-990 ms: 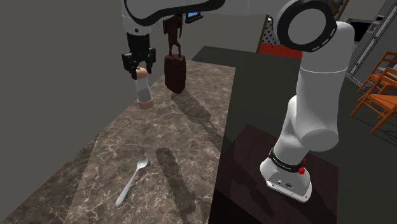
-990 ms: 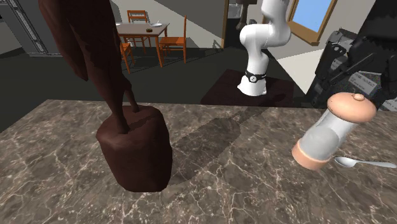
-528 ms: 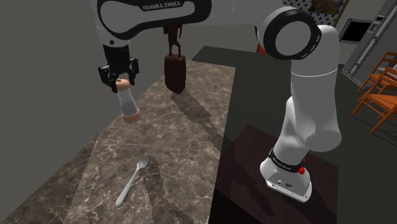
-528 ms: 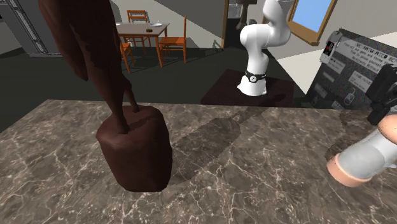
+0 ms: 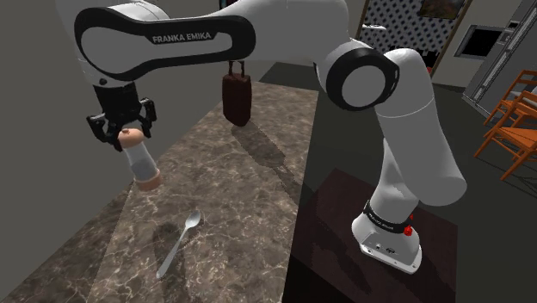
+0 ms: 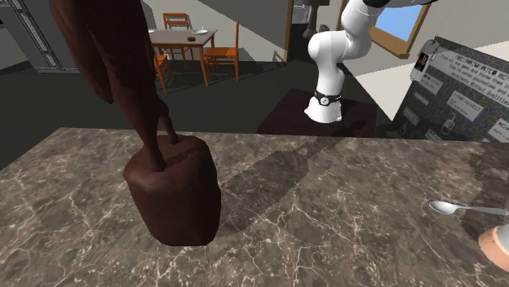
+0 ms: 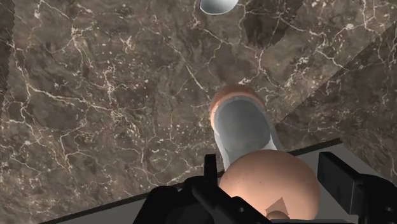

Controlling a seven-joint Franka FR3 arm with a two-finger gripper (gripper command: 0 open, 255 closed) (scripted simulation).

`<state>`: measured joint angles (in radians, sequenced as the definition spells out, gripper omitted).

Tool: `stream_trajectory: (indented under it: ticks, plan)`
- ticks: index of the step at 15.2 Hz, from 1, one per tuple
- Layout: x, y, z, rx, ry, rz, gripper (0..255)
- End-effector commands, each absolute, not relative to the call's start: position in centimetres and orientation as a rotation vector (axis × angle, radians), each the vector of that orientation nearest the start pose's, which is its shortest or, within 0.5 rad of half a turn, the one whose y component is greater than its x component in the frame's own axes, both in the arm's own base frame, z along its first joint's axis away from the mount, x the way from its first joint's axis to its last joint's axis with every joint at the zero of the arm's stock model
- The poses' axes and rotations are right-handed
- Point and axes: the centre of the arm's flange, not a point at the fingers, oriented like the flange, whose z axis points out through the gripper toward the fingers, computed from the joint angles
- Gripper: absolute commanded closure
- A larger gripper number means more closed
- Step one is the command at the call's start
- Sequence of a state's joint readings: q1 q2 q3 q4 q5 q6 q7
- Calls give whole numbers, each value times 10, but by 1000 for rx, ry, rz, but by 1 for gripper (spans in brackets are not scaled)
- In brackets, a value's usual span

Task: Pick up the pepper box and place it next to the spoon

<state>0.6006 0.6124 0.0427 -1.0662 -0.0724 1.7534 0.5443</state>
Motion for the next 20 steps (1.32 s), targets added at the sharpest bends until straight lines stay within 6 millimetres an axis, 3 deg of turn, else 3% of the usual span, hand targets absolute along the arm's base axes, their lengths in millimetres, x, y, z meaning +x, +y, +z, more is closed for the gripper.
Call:
stream_trajectory:
  ticks: [1, 14, 20]
  plan:
    - [599, 443, 476, -3132, -156, -140, 255]
    - [599, 443, 407, -3132, -156, -140, 255]
    - [599, 443, 407, -3132, -156, -140, 255]
